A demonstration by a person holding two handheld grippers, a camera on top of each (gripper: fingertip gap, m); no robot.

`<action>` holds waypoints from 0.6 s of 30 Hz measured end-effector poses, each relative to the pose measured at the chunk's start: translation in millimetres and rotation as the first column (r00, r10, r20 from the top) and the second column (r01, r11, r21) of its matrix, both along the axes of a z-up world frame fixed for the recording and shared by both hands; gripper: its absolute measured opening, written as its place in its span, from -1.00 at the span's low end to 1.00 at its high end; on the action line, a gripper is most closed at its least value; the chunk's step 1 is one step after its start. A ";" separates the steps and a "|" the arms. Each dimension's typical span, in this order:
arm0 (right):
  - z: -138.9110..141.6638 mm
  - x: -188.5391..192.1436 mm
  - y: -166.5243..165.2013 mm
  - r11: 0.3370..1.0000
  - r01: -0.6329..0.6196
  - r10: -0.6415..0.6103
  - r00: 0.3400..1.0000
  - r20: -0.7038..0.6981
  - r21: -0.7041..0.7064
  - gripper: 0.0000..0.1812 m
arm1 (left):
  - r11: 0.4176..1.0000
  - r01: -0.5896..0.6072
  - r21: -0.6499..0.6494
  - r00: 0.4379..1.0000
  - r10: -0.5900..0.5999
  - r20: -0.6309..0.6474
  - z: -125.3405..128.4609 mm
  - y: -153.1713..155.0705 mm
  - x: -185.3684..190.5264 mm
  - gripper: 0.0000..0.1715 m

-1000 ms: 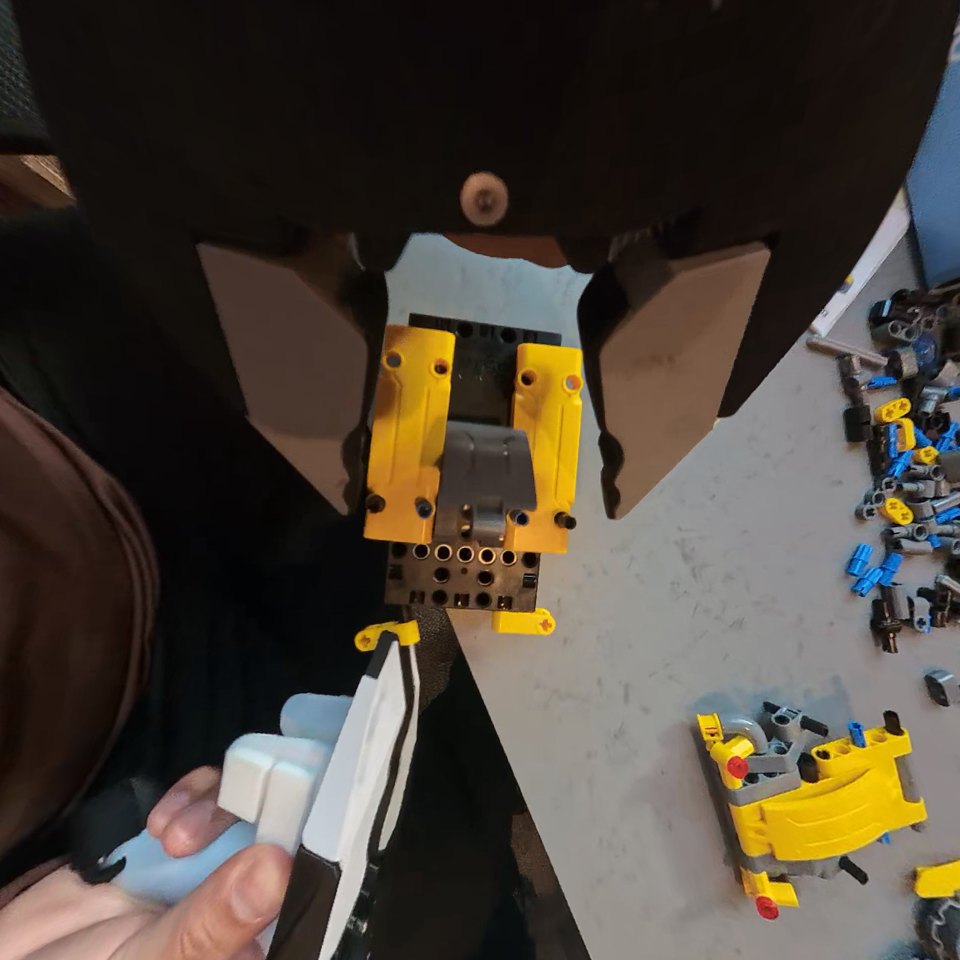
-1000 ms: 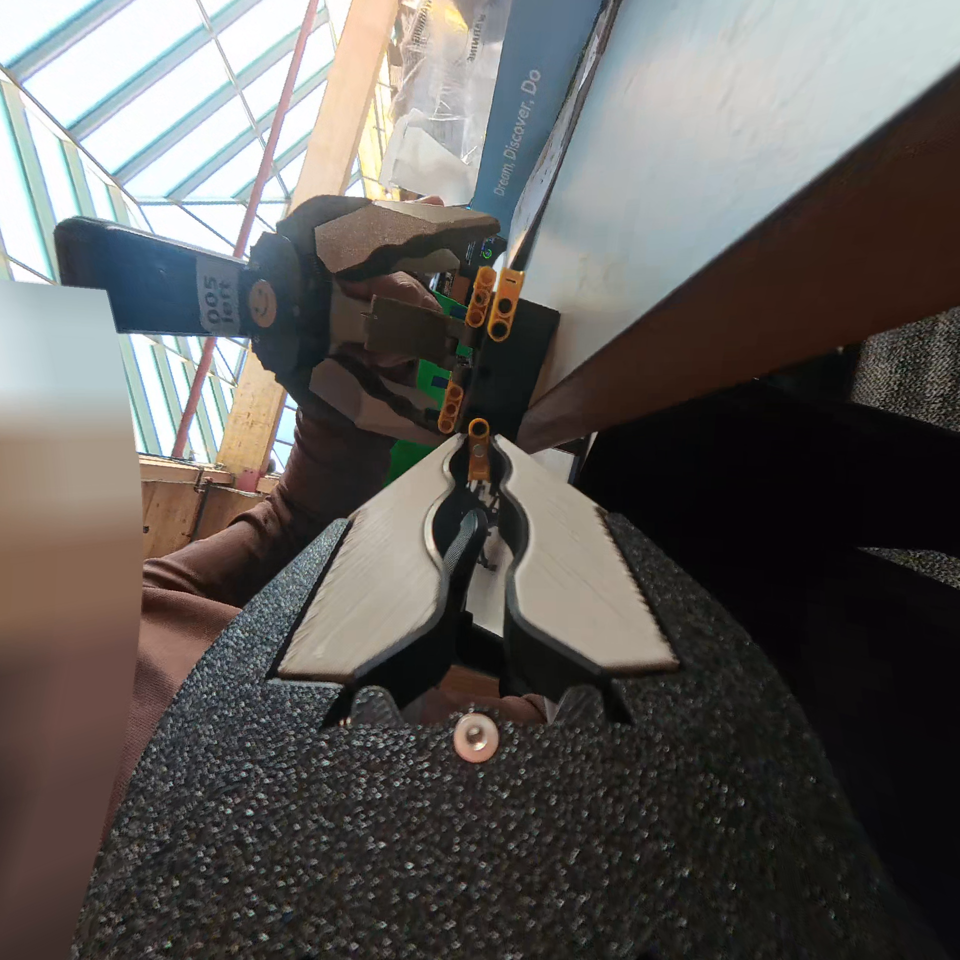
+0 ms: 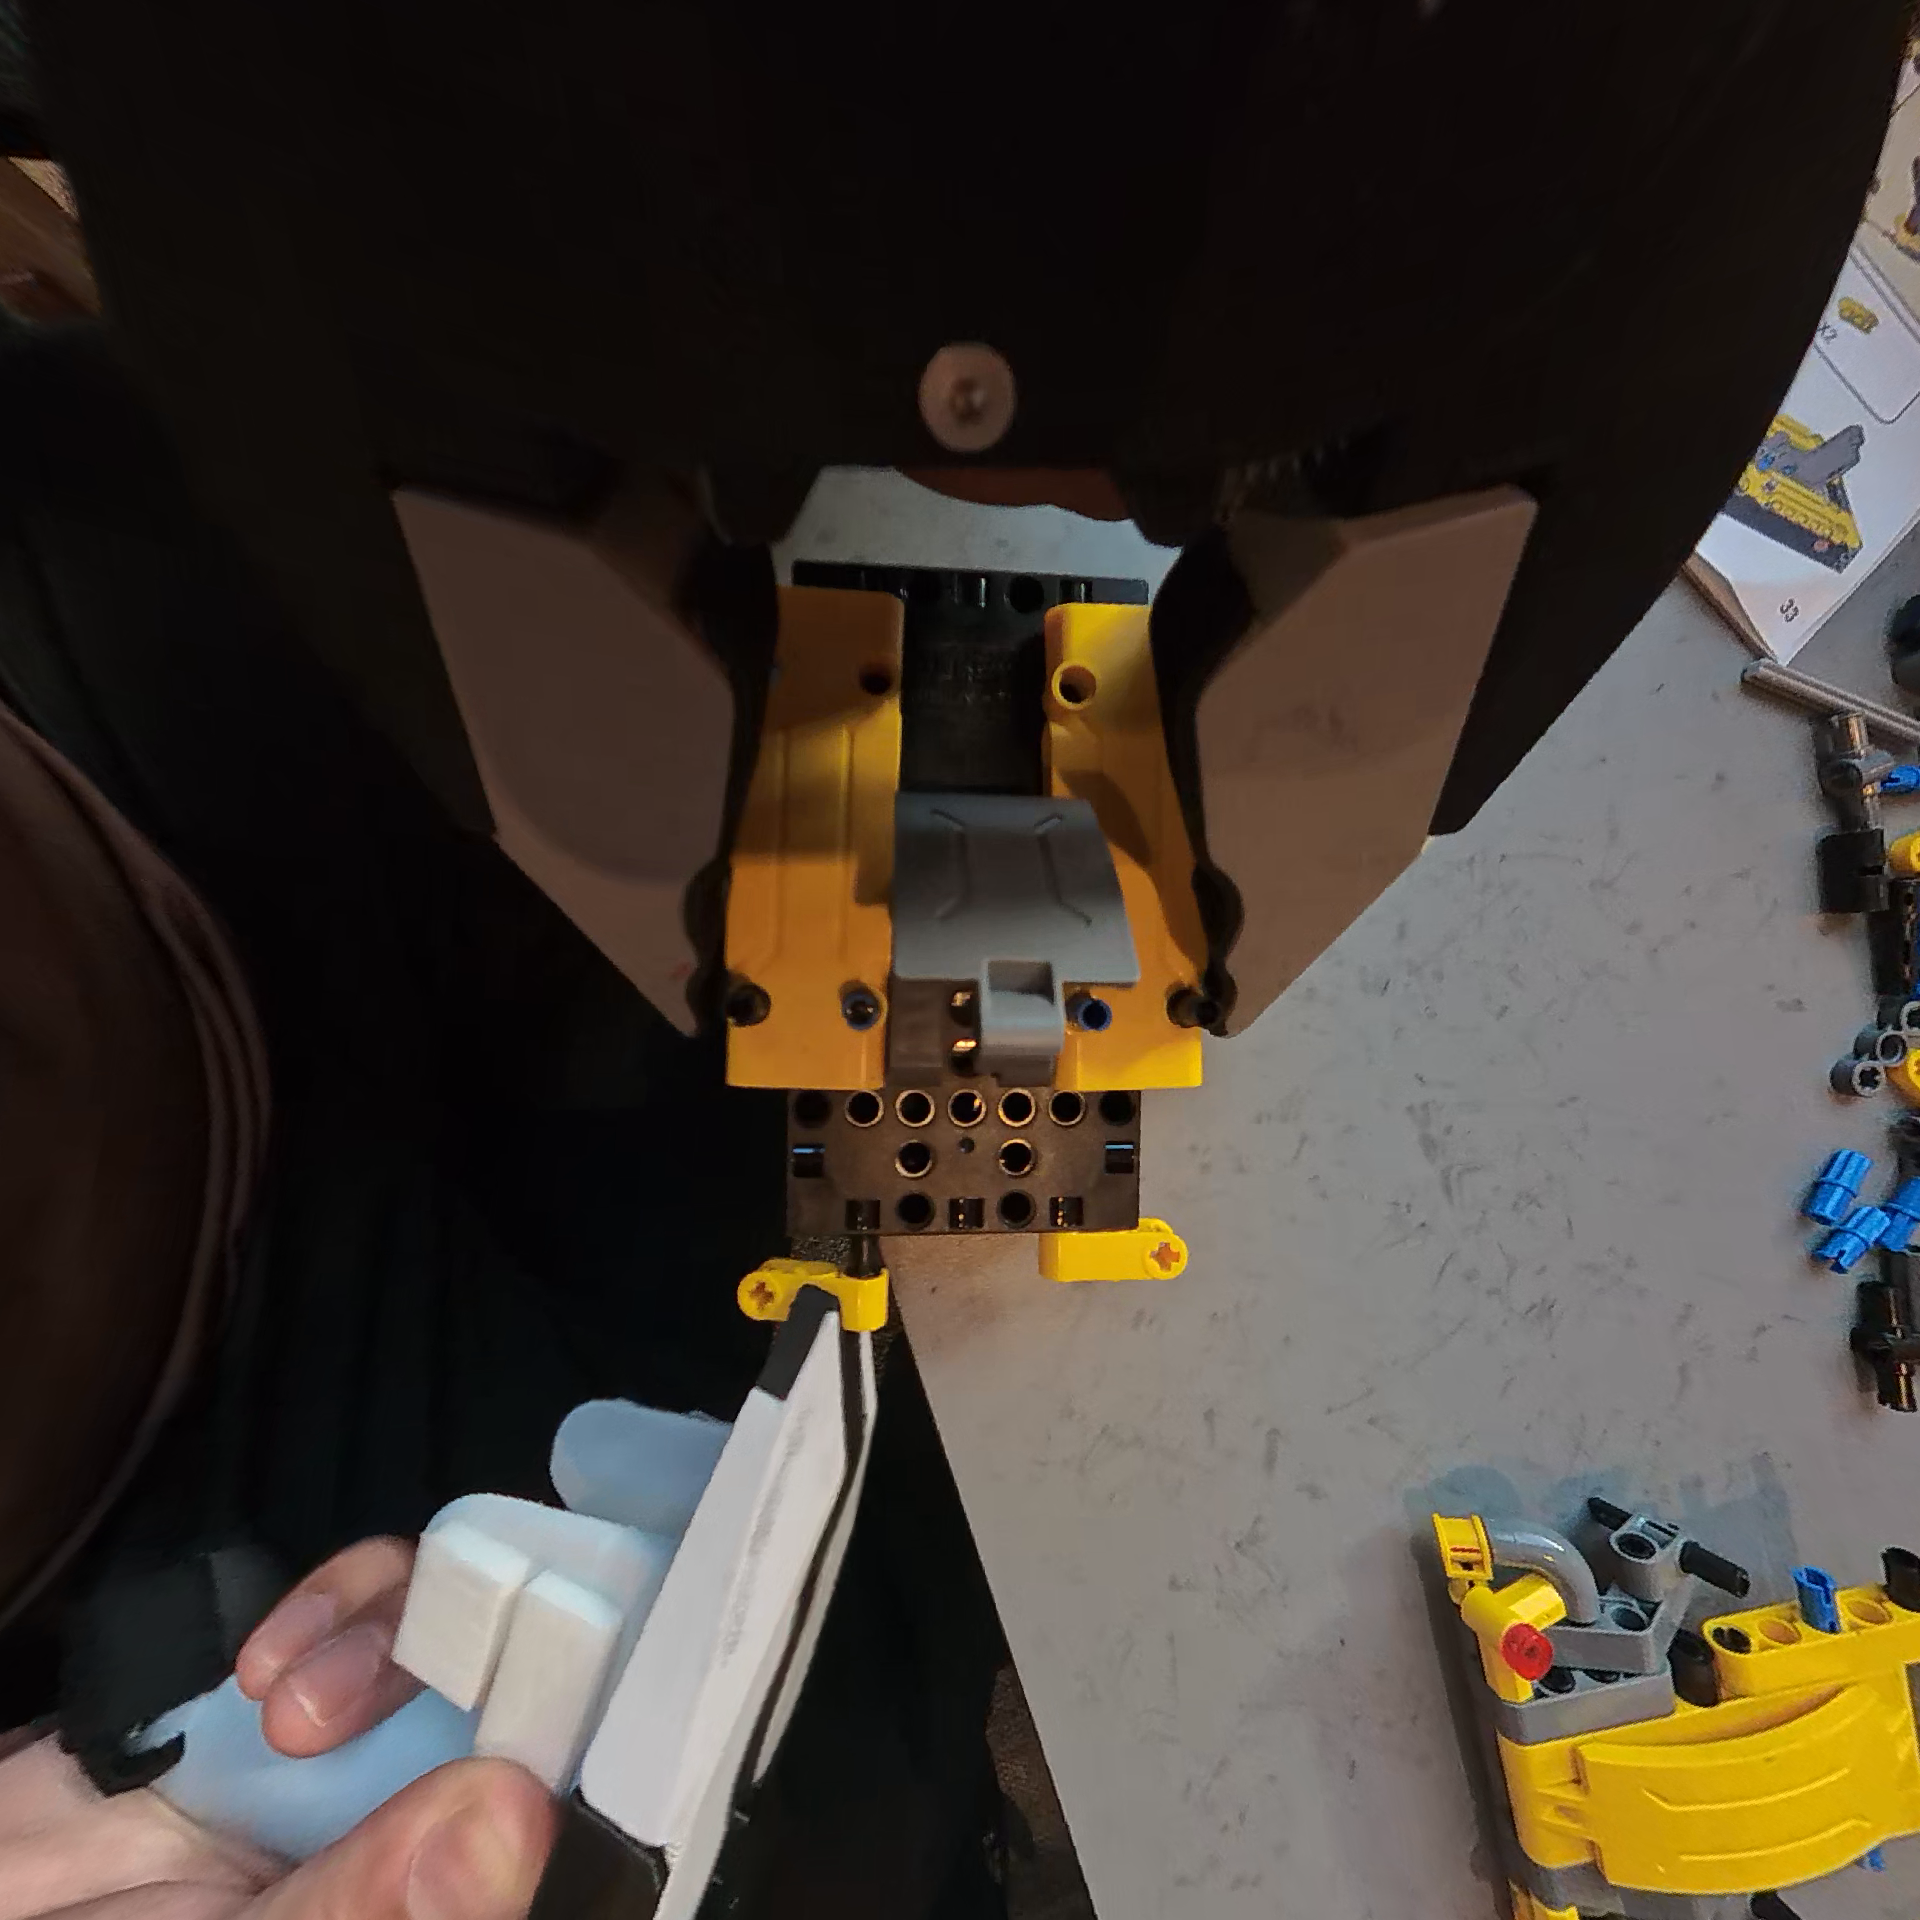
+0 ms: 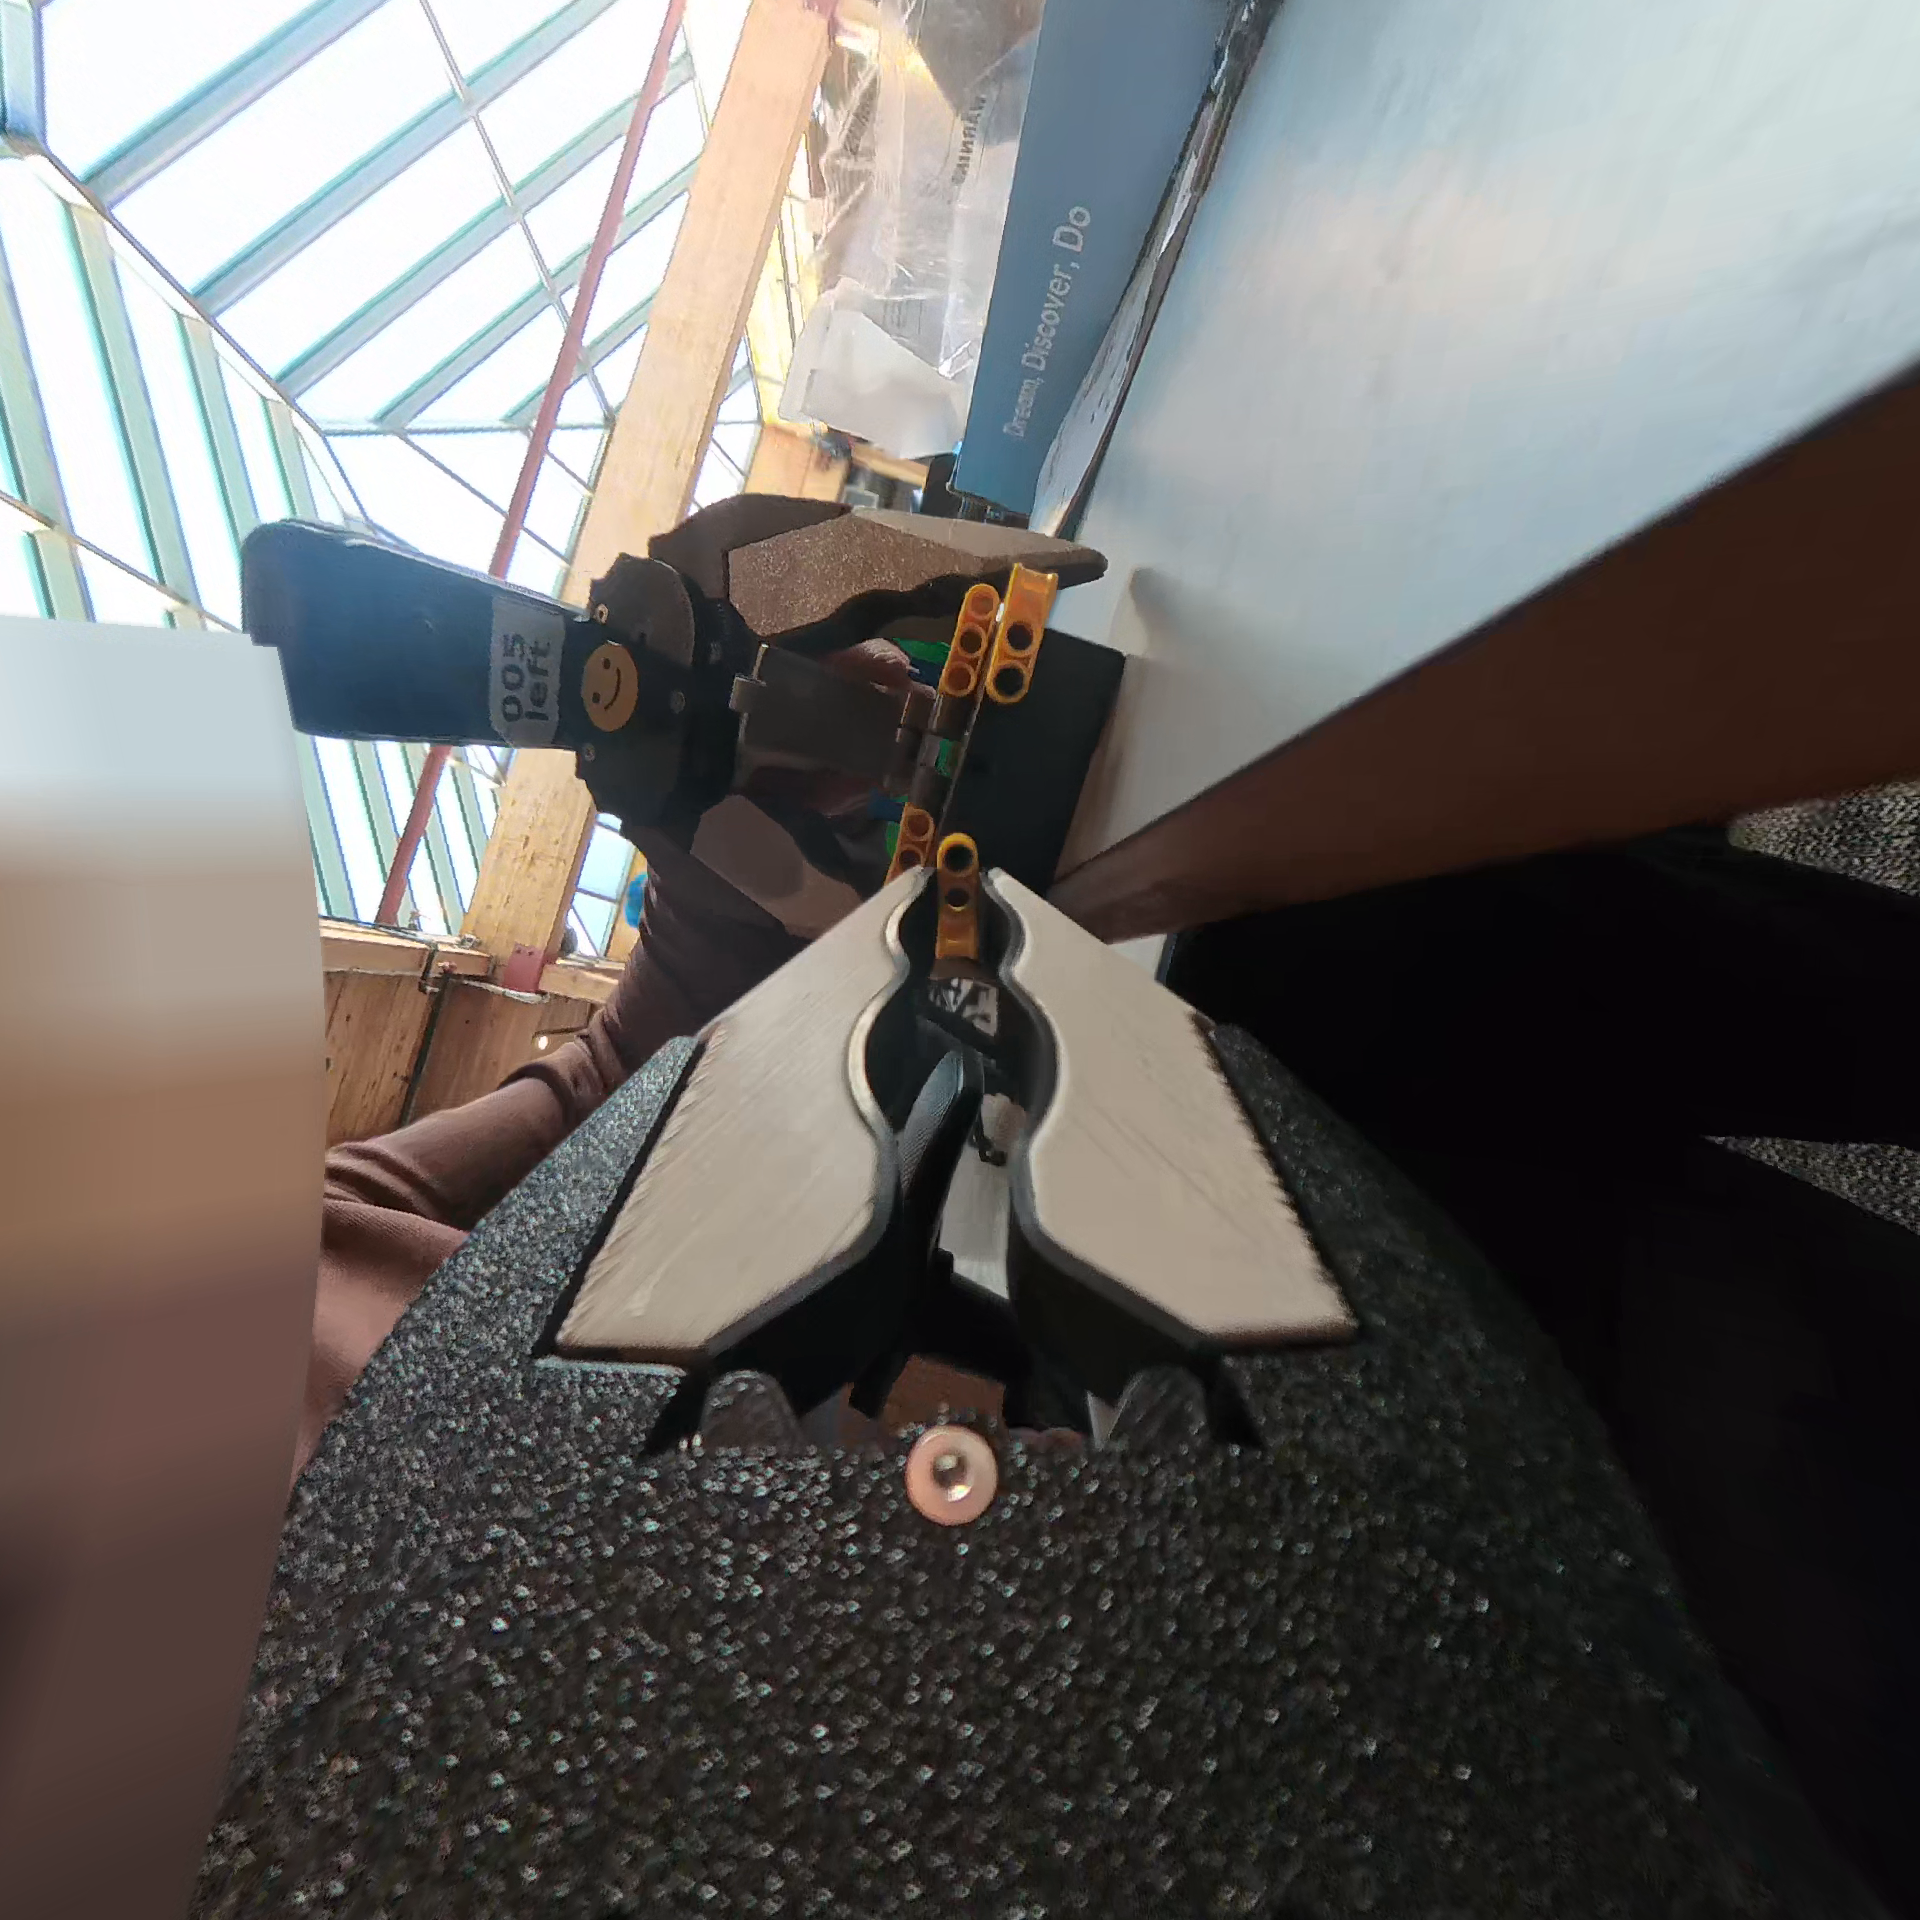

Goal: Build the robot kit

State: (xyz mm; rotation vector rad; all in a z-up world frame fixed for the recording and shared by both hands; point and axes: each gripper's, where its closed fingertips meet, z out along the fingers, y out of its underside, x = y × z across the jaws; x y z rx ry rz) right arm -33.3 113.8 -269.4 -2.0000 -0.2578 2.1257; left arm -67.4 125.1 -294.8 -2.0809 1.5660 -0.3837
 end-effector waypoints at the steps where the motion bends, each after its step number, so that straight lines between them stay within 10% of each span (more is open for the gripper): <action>1: 0.1 -0.2 0.5 1.000 -0.008 0.008 1.000 0.014 0.013 -0.97 | 1.000 -0.002 0.000 1.000 0.002 0.002 -0.1 0.6 0.1 0.04; 11: -0.2 -3.5 -0.1 0.979 -0.170 0.155 0.979 0.129 0.114 -0.98 | 1.000 0.017 0.003 1.000 -0.017 0.001 -0.2 1.5 -1.9 0.04; 18: 0.7 -5.8 -6.6 0.959 -0.279 0.280 0.960 0.021 -0.056 -0.99 | 0.999 0.049 0.006 0.999 -0.049 0.000 -0.3 -3.4 -3.6 0.04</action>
